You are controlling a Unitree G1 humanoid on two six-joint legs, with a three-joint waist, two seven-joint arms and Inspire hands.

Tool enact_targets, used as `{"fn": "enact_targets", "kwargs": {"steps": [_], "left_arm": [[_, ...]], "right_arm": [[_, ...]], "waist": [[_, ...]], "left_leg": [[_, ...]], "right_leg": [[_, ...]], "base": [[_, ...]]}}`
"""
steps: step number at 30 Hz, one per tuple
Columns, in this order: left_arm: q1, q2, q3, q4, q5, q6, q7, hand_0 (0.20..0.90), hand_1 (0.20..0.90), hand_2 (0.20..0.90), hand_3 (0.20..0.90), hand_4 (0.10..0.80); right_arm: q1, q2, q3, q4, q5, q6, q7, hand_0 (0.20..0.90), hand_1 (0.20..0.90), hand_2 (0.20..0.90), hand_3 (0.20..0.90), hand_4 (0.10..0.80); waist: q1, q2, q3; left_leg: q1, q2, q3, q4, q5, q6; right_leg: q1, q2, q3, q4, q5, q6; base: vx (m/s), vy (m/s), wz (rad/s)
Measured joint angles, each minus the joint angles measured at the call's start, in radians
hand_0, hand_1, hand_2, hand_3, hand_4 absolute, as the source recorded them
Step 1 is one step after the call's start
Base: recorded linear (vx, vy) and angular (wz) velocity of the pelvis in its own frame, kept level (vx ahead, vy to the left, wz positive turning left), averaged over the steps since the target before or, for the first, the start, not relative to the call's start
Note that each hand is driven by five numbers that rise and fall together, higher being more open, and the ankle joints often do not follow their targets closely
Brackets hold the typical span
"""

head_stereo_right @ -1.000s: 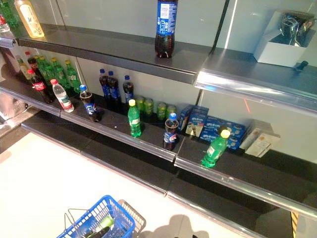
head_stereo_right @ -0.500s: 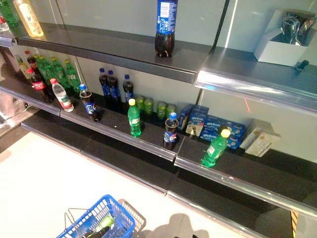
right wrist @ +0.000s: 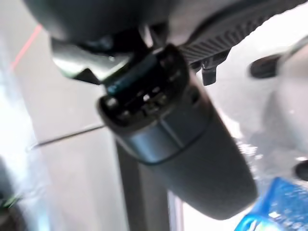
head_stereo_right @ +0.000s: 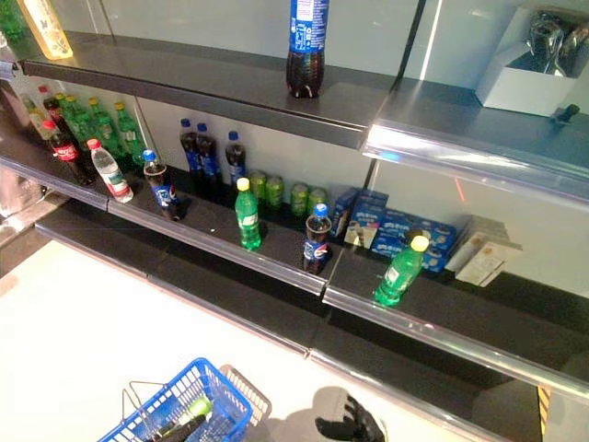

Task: Pick up the drink and place into the basket.

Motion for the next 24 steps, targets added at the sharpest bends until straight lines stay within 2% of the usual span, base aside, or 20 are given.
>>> {"fn": "enact_targets", "kwargs": {"steps": [5,9,17,24], "left_arm": [[0.022,0.004,0.000,-0.054,0.006,0.016,0.009,0.300,0.300,0.300,0.200,0.100],[0.037,0.011,0.001,-0.054,0.006,0.016,0.008,0.300,0.300,0.300,0.200,0.100],[0.065,0.012,0.019,-0.054,0.006,0.009,-0.005,0.300,0.300,0.300,0.200,0.100],[0.068,0.000,0.025,-0.054,0.006,-0.005,-0.022,0.300,0.300,0.300,0.200,0.100]], "right_arm": [[0.012,-0.061,0.025,-0.308,-0.099,-0.022,-0.087,0.900,0.900,0.900,0.900,0.800],[0.008,-0.103,0.007,-0.453,-0.101,-0.048,-0.118,0.900,0.900,0.900,0.900,0.800],[0.028,-0.108,-0.034,-0.668,-0.106,-0.055,-0.153,0.900,0.900,0.900,0.900,0.800],[0.031,-0.181,-0.080,-0.796,-0.229,-0.081,-0.270,0.900,0.900,0.900,0.900,0.800]], "waist": [[-0.002,-0.010,0.003],[-0.005,-0.018,0.000],[-0.034,-0.018,0.000],[-0.036,-0.011,0.000]], "left_leg": [[-0.003,0.000,0.000,0.000,0.000,0.000],[-0.006,0.000,0.001,0.000,0.000,0.000],[-0.005,0.000,0.008,0.000,-0.001,0.001],[-0.010,0.001,0.029,0.000,-0.002,0.002]], "right_leg": [[0.000,0.000,0.000,-0.001,0.007,0.002],[-0.002,0.000,0.000,-0.002,0.008,0.002],[-0.004,0.000,0.000,-0.004,0.011,0.003],[-0.018,-0.005,-0.003,-0.021,0.034,0.004]], "base": [[0.000,0.000,0.00],[0.000,0.000,0.00],[0.004,0.021,-0.02],[-0.006,0.018,-0.12]]}}
